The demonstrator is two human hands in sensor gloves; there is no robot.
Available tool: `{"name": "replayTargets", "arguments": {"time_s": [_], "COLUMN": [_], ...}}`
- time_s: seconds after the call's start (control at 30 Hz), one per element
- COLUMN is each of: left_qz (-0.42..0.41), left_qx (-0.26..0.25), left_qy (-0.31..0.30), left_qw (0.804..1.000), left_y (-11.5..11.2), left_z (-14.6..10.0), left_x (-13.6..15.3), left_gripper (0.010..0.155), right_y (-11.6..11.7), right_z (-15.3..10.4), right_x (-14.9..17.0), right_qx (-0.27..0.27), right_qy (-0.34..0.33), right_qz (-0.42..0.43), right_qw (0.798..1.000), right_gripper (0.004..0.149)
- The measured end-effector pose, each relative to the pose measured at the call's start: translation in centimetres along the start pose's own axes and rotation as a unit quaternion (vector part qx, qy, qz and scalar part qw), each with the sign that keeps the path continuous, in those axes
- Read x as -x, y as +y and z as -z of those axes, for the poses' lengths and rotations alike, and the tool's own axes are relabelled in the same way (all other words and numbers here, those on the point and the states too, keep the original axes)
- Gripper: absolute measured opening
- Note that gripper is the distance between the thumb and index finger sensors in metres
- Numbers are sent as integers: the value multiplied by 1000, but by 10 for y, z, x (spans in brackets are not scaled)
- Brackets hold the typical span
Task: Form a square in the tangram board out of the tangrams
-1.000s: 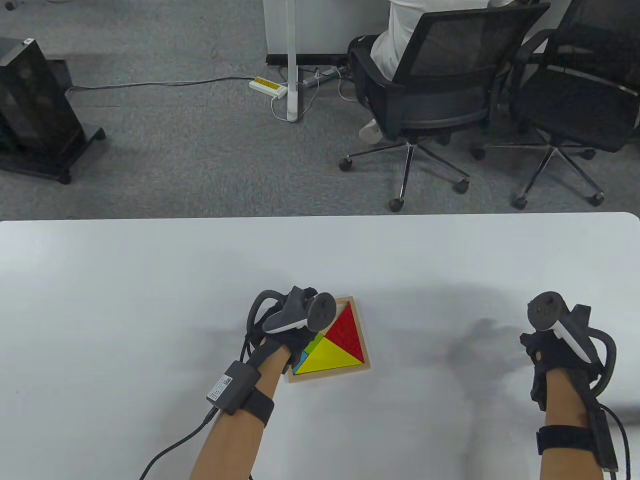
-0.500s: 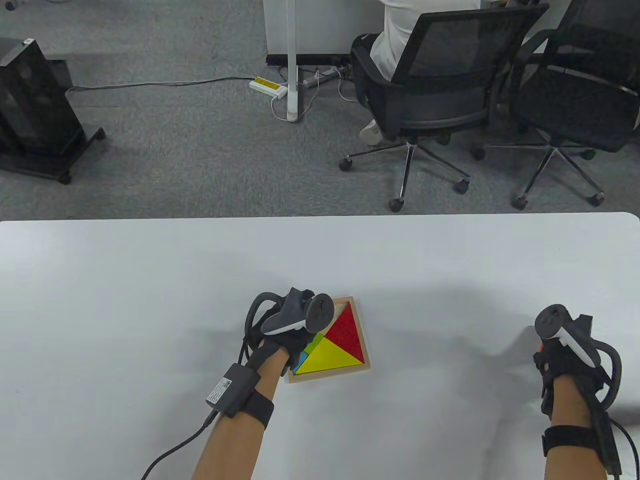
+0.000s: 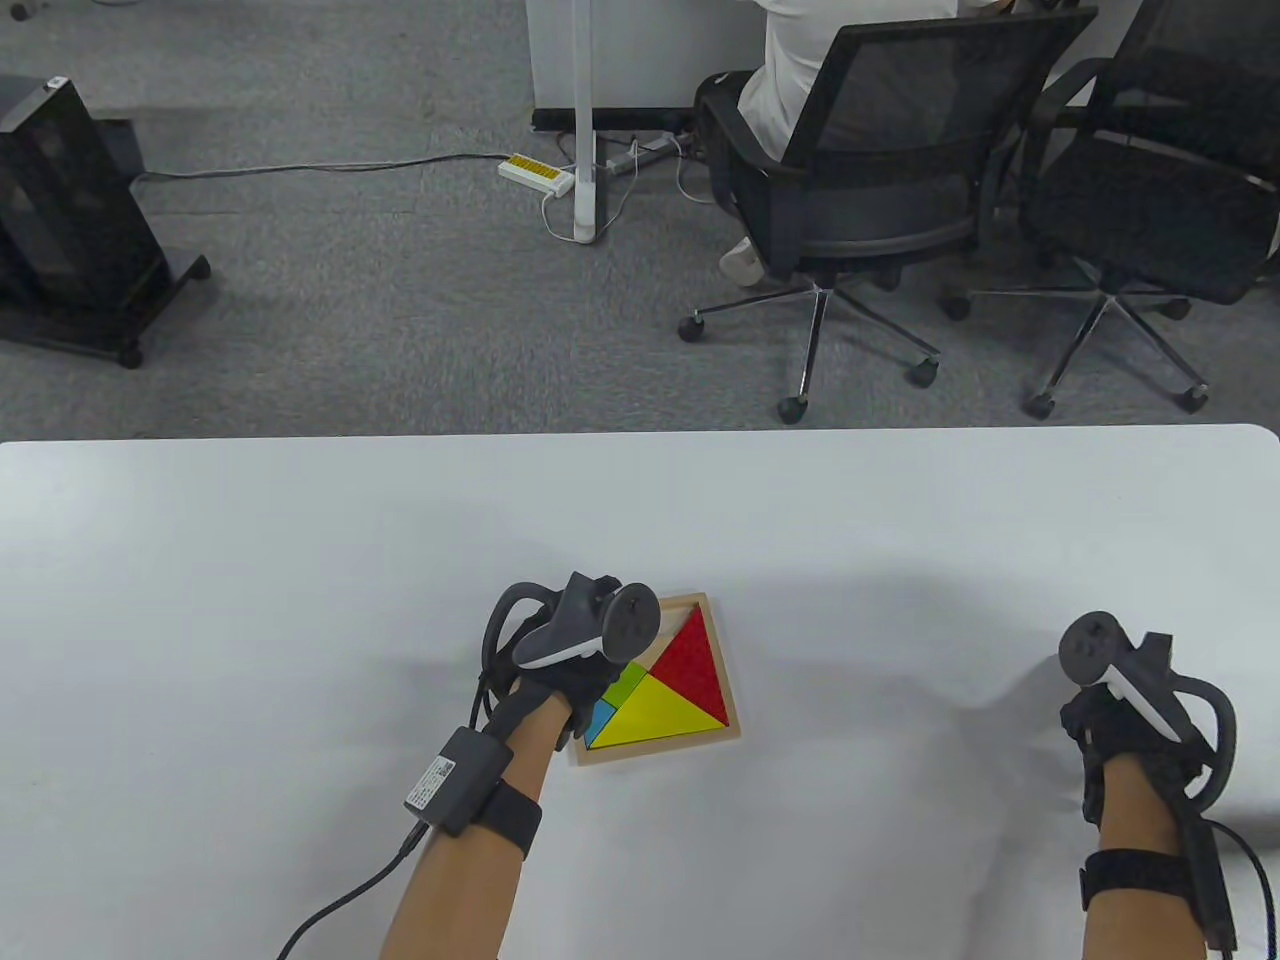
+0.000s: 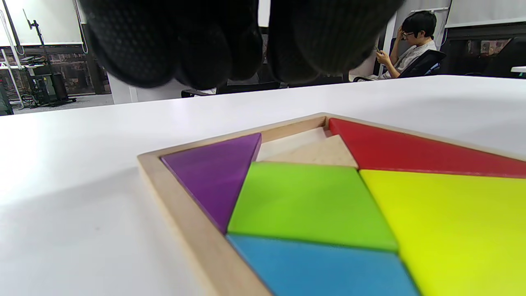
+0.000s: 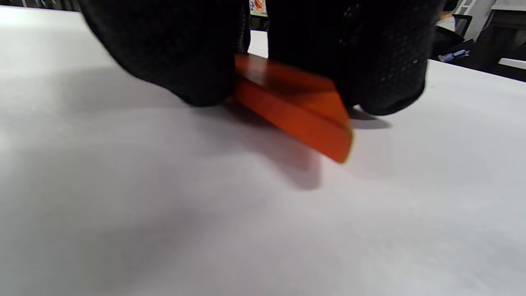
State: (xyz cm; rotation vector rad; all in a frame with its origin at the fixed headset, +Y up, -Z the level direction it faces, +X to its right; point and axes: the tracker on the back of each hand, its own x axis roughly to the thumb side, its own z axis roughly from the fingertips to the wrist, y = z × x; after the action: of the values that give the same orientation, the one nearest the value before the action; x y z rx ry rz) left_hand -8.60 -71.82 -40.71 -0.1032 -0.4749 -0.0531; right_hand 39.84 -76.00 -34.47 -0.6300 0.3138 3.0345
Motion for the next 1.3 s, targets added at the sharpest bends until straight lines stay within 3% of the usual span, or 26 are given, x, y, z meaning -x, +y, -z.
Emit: {"name": "replayTargets", "arguments": {"time_s": [0.37,0.8,1.1,1.3], "left_qz": [-14,-62,-124,-88], "left_qx": [-16,-39,-94,-161], "left_qy": [-7,-29,-88,-150], "left_qw": [1000,997,984,971], "left_y": [9,23,43,58], "left_z": [-3,-7,-16,-32], "left_x": [-2,-8,-25,-42], "left_gripper": [51,56,66,68], "right_y": [-34,-77,-89,-94], "right_z": [-21,-73,-114,-127], "right_x": [-42,-115,-166,-194], "right_qx": [73,169,186,152], "right_qy": [-106,-273,-366,-409], "right_qz": [42,34,30,62], "right_qw": [991,947,911,898], "right_gripper": [68,77,80,79]}}
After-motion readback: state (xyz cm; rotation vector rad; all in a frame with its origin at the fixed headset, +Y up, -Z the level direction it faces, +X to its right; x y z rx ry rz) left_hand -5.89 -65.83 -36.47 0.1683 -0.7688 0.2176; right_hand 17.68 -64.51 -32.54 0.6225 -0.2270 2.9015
